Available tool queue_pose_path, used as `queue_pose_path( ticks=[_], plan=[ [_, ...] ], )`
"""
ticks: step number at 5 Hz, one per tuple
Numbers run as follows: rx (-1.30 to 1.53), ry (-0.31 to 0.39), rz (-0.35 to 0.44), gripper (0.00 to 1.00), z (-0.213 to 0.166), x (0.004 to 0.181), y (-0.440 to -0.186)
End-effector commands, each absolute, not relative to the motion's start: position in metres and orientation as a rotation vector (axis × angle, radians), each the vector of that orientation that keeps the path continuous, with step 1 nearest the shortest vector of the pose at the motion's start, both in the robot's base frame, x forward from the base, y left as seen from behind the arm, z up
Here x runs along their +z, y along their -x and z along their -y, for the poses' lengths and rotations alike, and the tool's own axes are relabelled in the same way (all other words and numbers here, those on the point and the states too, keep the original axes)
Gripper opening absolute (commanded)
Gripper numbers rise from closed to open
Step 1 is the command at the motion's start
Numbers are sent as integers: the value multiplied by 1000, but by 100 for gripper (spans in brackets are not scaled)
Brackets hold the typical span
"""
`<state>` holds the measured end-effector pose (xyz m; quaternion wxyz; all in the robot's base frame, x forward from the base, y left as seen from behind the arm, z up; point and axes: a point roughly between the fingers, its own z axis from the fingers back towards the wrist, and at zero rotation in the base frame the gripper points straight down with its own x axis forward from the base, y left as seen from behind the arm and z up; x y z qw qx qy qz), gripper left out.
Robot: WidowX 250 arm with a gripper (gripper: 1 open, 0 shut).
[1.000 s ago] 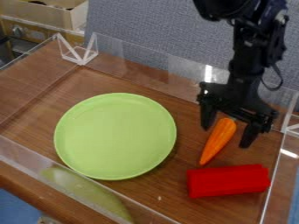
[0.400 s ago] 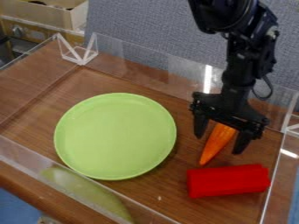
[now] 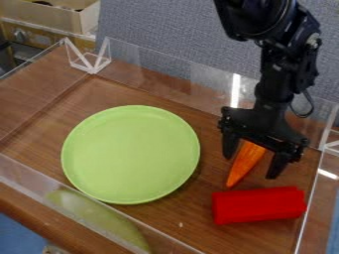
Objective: Put the carrot on the left side
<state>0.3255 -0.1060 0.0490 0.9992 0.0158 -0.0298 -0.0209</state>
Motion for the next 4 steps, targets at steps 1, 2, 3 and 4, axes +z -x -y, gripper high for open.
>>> queue_pose_path(
  ticks=[1, 2, 3, 4],
  plan=[
    [-10, -11, 137, 100, 97, 72, -335],
    [3, -12, 142, 100, 97, 63, -341],
    [40, -8, 120, 100, 92, 54, -344],
    [76, -3, 108, 0, 86, 49, -346]
  ],
)
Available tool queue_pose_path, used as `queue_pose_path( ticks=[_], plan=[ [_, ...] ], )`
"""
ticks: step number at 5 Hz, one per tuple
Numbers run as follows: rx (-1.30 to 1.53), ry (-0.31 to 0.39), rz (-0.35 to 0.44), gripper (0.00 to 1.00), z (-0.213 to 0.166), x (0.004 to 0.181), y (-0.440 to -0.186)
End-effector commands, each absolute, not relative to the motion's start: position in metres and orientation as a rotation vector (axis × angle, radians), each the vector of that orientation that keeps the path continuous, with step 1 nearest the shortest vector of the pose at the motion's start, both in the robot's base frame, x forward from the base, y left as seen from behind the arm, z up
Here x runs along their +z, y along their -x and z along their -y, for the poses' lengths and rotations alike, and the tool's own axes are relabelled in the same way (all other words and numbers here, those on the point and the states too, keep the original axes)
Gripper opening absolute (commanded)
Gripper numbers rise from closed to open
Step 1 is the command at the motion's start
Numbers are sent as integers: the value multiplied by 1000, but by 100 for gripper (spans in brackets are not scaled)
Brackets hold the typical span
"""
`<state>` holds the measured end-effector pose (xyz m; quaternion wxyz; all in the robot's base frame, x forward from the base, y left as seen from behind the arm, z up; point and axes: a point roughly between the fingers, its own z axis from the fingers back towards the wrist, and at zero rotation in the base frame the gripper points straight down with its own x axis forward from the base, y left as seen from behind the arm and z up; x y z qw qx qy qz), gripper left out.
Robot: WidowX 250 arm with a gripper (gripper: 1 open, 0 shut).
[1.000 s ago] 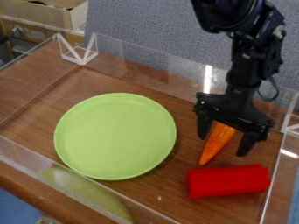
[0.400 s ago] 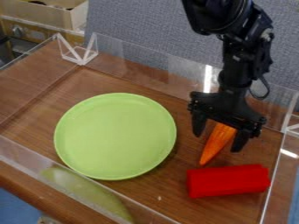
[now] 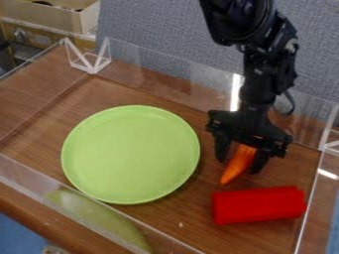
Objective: Put the carrot on the left side
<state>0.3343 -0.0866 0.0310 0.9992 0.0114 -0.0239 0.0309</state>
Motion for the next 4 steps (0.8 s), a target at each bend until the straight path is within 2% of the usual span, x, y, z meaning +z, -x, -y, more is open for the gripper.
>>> queue_pose_path(
  ticks=[1, 3, 4],
  plan=[
    [116, 19, 110, 0, 79, 58, -345],
    [230, 121, 148, 0, 42, 118, -336],
    [304, 151, 162, 0, 14, 132, -321]
  ],
)
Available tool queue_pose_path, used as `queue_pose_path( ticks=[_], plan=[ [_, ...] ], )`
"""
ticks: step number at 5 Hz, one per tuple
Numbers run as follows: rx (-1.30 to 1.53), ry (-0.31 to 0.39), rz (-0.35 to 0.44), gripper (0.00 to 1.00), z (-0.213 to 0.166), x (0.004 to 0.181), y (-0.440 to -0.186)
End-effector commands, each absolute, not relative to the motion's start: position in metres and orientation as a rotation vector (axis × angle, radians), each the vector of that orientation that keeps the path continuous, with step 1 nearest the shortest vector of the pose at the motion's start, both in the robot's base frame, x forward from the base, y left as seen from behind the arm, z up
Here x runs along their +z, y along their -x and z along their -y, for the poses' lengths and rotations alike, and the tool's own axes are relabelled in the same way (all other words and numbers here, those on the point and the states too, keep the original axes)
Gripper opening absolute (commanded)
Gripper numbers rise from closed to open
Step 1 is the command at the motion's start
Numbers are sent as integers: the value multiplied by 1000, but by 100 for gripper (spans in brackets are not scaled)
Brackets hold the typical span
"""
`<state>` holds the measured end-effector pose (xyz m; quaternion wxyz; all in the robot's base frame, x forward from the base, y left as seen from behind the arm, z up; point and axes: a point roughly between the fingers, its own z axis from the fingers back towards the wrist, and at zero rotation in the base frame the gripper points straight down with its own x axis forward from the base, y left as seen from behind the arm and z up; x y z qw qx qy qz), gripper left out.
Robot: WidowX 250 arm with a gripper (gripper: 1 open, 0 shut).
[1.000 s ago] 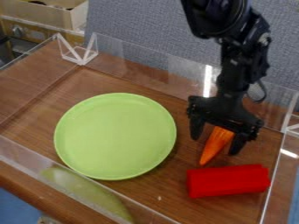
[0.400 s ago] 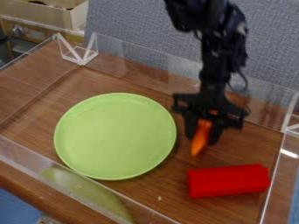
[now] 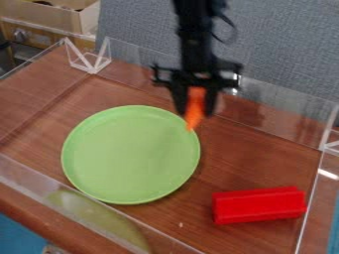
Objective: Put the carrot on the left side
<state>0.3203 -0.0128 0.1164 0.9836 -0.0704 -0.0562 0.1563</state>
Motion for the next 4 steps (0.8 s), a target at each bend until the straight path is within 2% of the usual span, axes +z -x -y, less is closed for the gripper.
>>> queue_pose_path(
  ticks=[1, 2, 3, 4],
  plan=[
    [303, 160, 159, 0, 16, 119, -311],
    [278, 171, 160, 0, 36, 120, -292],
    [292, 183, 159, 100, 49, 120, -284],
    [271, 200, 166, 0, 56, 128, -280]
  ],
)
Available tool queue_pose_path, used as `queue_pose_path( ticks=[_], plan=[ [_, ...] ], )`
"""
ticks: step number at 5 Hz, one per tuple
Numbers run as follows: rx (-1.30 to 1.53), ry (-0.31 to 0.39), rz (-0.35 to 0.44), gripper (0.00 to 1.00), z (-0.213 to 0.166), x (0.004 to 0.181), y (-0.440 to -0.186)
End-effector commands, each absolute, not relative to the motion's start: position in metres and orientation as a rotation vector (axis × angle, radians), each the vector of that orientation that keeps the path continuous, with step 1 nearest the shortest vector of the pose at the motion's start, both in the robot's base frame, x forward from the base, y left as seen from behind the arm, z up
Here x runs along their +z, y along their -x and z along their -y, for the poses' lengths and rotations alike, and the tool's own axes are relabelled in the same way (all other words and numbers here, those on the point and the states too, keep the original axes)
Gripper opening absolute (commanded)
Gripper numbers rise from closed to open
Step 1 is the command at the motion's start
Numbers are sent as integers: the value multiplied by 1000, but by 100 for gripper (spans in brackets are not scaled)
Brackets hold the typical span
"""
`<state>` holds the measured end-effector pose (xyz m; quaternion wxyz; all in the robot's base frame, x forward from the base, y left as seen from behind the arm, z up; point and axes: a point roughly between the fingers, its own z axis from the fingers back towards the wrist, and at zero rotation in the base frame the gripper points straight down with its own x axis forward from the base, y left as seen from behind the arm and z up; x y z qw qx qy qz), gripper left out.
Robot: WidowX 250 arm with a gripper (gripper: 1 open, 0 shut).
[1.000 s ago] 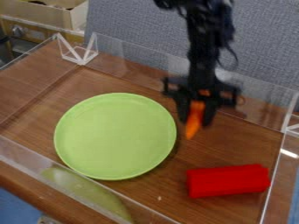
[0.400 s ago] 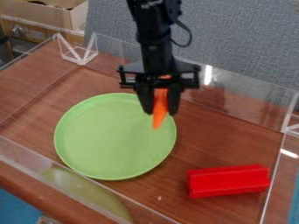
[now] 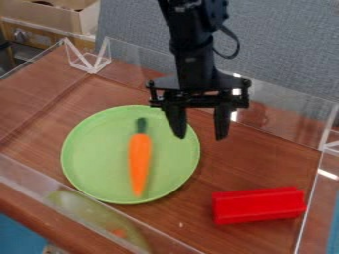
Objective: Put the carrot on the left side
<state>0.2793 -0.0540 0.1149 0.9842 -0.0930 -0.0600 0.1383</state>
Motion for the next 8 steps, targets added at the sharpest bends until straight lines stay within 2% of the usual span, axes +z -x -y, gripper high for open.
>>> queue_pose_path(
  ticks=[1, 2, 3, 4, 6, 7, 8],
  plan=[
    [309, 187, 171, 100, 39, 130, -275],
    [320, 181, 178, 100, 18, 138, -261],
    [351, 168, 200, 100, -19, 138, -245],
    [367, 150, 221, 100, -46, 130, -230],
    [345, 113, 217, 100, -80, 93, -228],
    [304, 93, 195, 100, -78, 73, -235],
    [358, 73, 183, 0, -74, 55, -234]
  ],
)
